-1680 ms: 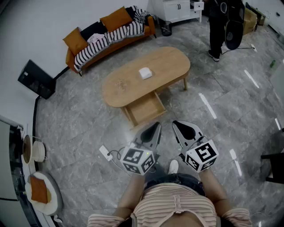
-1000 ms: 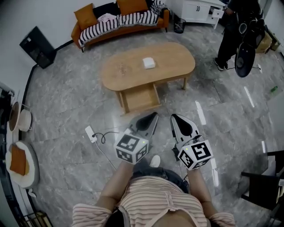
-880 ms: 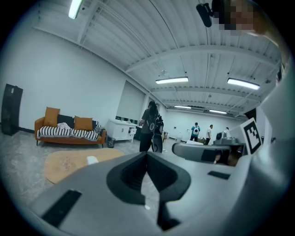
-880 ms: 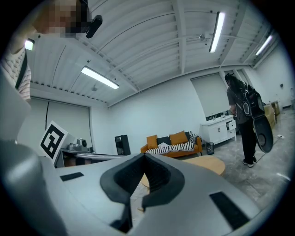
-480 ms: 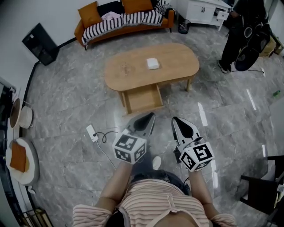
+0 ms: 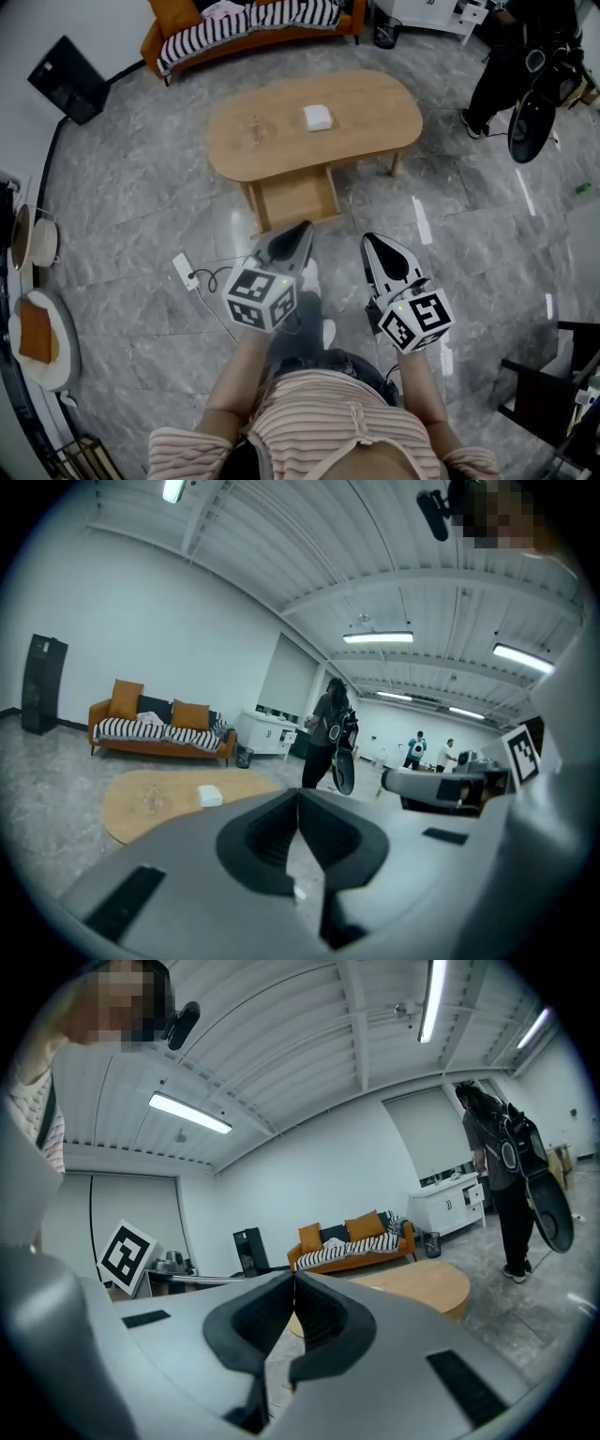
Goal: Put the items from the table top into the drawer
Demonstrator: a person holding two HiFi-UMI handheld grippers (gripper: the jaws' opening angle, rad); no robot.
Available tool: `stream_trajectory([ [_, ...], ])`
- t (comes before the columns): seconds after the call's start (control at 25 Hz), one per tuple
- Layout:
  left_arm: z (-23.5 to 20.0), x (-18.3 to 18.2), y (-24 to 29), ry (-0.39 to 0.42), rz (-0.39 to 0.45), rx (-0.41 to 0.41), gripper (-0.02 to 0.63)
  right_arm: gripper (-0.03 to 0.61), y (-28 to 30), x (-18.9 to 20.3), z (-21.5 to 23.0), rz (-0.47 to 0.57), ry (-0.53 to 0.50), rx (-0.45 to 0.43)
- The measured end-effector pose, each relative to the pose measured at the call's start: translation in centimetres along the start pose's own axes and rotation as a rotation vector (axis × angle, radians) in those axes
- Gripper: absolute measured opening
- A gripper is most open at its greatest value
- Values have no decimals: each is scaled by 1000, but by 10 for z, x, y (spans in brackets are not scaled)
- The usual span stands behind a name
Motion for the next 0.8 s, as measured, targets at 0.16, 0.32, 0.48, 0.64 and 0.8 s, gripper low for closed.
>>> stream_trajectory([
  [0.16,-39,-10,22,-24,-9,-12,14,9,43,-3,11,-41,-3,0],
  [0.32,-80,-22,43,-45,-18,-19,15,9,90,-9,19,-74,-3,-9],
  [0.48,-122,-32,57,-78,-19,-21,15,9,137,-16,16,-101,-4,-19],
  [0.64,-159,-40,71,-95,-26,-22,15,9,179,-21,16,-124,-6,-14],
  [0.8,-193,-43,78,-127,-22,-22,15,9,211,-24,15,-139,-9,11],
])
Point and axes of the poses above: the fingertips, and each gripper's own axes: y forward along the fingers, z to its right, x out of its underside, the point moved 7 cm from there along -y, backward along the fingers, and after that the axes turned 15 degrees about x, right-handed, at the moved point
